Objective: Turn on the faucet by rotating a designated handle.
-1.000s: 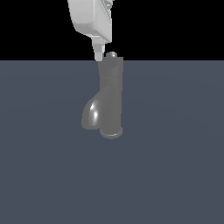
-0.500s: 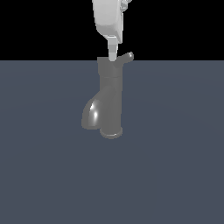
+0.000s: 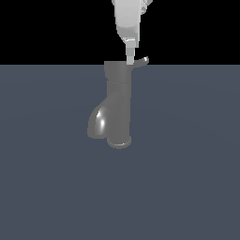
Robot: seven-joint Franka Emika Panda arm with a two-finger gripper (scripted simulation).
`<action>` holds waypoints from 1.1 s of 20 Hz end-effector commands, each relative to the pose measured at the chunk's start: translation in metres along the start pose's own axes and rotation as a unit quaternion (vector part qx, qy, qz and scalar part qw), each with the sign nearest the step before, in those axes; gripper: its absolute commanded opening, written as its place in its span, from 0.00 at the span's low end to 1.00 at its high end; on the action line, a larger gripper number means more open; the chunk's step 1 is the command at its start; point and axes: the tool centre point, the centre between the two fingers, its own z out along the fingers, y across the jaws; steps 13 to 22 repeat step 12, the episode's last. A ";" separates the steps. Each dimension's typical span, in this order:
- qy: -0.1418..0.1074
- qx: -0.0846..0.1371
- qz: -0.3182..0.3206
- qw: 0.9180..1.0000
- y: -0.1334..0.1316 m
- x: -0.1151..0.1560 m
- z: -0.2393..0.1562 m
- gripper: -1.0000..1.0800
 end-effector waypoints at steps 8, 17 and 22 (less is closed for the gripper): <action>-0.004 0.017 0.027 0.999 -0.048 0.038 -0.001 0.00; -0.004 0.017 0.032 0.999 -0.057 0.047 -0.001 0.00; -0.004 0.017 0.032 0.999 -0.057 0.047 -0.001 0.00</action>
